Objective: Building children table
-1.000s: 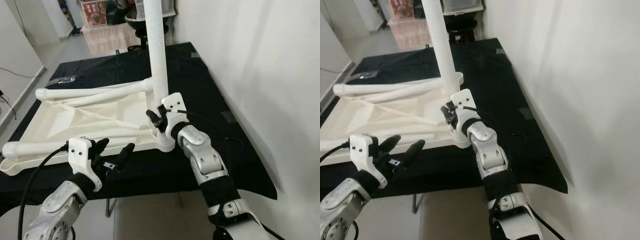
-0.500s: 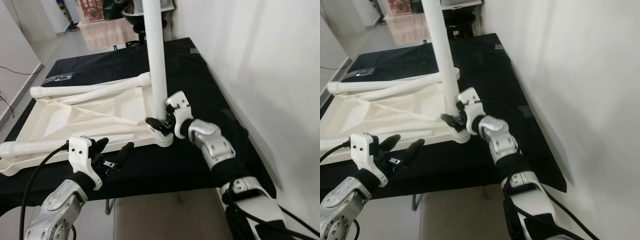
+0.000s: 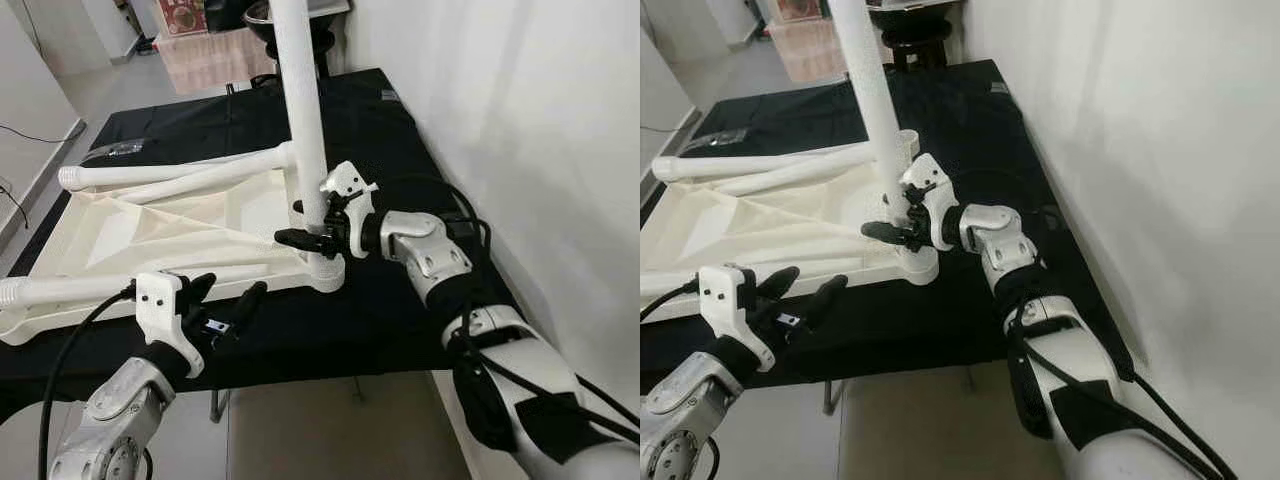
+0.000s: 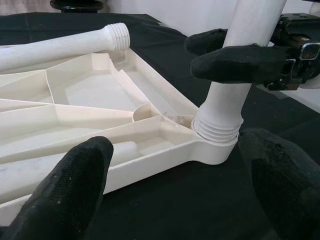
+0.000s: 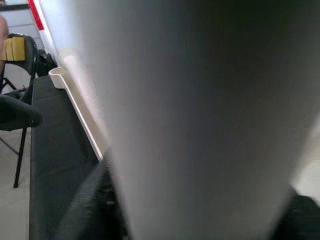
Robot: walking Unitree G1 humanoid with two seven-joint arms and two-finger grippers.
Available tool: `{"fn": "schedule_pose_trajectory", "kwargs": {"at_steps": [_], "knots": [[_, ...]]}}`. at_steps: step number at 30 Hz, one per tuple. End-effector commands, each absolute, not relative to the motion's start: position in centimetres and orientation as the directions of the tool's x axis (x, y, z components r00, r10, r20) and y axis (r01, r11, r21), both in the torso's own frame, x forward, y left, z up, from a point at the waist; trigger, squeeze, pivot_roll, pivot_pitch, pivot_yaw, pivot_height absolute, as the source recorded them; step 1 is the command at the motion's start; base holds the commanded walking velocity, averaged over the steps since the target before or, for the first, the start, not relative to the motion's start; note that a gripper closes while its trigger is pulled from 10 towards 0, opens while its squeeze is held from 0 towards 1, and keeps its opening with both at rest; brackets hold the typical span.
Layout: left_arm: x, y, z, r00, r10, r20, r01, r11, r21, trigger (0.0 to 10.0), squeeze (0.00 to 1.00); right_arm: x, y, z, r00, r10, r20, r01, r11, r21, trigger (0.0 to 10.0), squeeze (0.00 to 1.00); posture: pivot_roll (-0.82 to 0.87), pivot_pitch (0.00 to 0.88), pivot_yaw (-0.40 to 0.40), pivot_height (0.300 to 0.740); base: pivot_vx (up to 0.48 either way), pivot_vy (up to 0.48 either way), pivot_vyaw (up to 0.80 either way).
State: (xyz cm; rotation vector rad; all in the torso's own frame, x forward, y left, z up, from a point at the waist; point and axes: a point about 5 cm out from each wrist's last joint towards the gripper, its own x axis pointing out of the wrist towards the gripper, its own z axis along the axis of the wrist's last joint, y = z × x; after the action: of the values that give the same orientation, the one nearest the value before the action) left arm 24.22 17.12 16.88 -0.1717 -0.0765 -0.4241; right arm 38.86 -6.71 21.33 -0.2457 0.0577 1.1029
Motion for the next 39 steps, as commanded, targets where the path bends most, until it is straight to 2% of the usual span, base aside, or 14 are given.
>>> {"fn": "schedule_pose_trajectory", "kwargs": {"at_steps": [1,11,13,14,23,25,26,27,28,29,30,36,37,39], "knots": [[24.2,17.2,16.7,0.913,-0.393,0.106,0.405,0.902,-0.147,10.0,0.00,38.6,-5.5,21.4,0.401,0.902,-0.159,-0.912,0.378,-0.159,0.0,0.00,-0.01,0.102,0.073,0.740,0.000,0.000,0.00],[24.1,17.1,16.7,0.913,-0.393,0.112,0.406,0.901,-0.153,10.0,0.00,38.8,-8.8,19.6,0.516,0.823,-0.236,-0.854,0.471,-0.223,0.0,0.00,-0.03,0.119,0.057,0.740,0.000,0.000,0.00],[24.1,17.5,16.7,0.914,-0.391,0.110,0.404,0.902,-0.153,10.0,0.00,38.1,-8.5,17.5,0.856,0.488,-0.171,-0.513,0.845,-0.153,0.0,0.00,-0.05,0.135,0.075,0.740,0.000,0.000,0.00],[24.2,17.6,16.7,0.913,-0.395,0.104,0.407,0.901,-0.148,10.0,0.00,36.2,-7.7,16.0,0.898,0.390,-0.203,-0.410,0.910,-0.067,0.0,0.00,-0.03,0.133,0.102,0.740,0.000,0.000,0.00],[24.3,17.8,16.5,0.912,-0.402,0.086,0.411,0.901,-0.143,10.0,0.00,37.0,-8.1,16.3,0.916,0.359,-0.178,-0.391,0.899,-0.199,0.0,0.00,-0.02,0.100,0.089,0.740,0.000,0.000,0.00],[24.2,17.8,16.4,0.913,-0.398,0.088,0.407,0.902,-0.147,10.0,0.00,37.3,-8.6,15.9,0.920,0.338,-0.198,-0.375,0.906,-0.197,1.9,0.00,-0.02,0.092,0.093,0.740,0.000,0.000,0.00],[24.2,17.9,16.4,0.916,-0.392,0.090,0.402,0.904,-0.146,10.0,0.00,37.4,-8.6,15.7,0.912,0.352,-0.211,-0.391,0.902,-0.185,10.0,0.00,-0.02,0.085,0.092,0.740,0.000,0.000,0.00],[24.1,17.9,16.3,0.917,-0.388,0.090,0.398,0.906,-0.147,10.0,0.00,37.5,-8.8,15.6,0.907,0.364,-0.213,-0.402,0.898,-0.180,10.0,0.00,-0.03,0.078,0.093,0.740,0.000,0.000,0.00],[24.1,17.8,16.3,0.918,-0.387,0.090,0.396,0.906,-0.148,10.0,0.00,37.7,-8.9,15.8,0.896,0.394,-0.205,-0.430,0.887,-0.170,10.0,0.53,-0.02,0.075,0.091,0.740,0.000,0.000,0.00],[24.1,17.8,16.3,0.918,-0.387,0.090,0.396,0.906,-0.148,10.0,0.00,37.7,-8.9,15.8,0.896,0.394,-0.205,-0.430,0.887,-0.170,10.0,0.53,-0.02,0.075,0.091,0.740,0.000,0.000,0.00],[24.1,17.8,16.2,0.917,-0.389,0.088,0.398,0.905,-0.149,10.0,0.00,38.1,-9.0,16.5,0.885,0.430,-0.177,-0.456,0.877,-0.150,10.0,1.00,-0.03,0.063,0.087,0.740,0.000,0.000,0.00],[24.1,17.4,16.0,0.913,-0.398,0.087,0.407,0.900,-0.155,10.0,0.00,39.0,-9.2,18.8,0.784,0.616,-0.072,-0.620,0.771,-0.148,10.0,1.00,-0.03,0.045,0.080,0.740,0.000,0.000,0.00],[24.2,17.2,15.9,0.912,-0.400,0.088,0.409,0.899,-0.158,10.0,0.00,38.7,-9.2,19.2,0.716,0.692,-0.088,-0.696,0.700,-0.160,10.0,0.00,-0.03,0.035,0.071,0.740,0.000,0.000,0.00],[24.2,17.0,15.8,0.911,-0.401,0.091,0.411,0.897,-0.162,10.0,0.00,38.5,-9.4,19.4,0.648,0.751,-0.125,-0.758,0.621,-0.197,10.0,0.00,-0.03,0.028,0.061,0.740,0.000,0.000,0.00]]}}
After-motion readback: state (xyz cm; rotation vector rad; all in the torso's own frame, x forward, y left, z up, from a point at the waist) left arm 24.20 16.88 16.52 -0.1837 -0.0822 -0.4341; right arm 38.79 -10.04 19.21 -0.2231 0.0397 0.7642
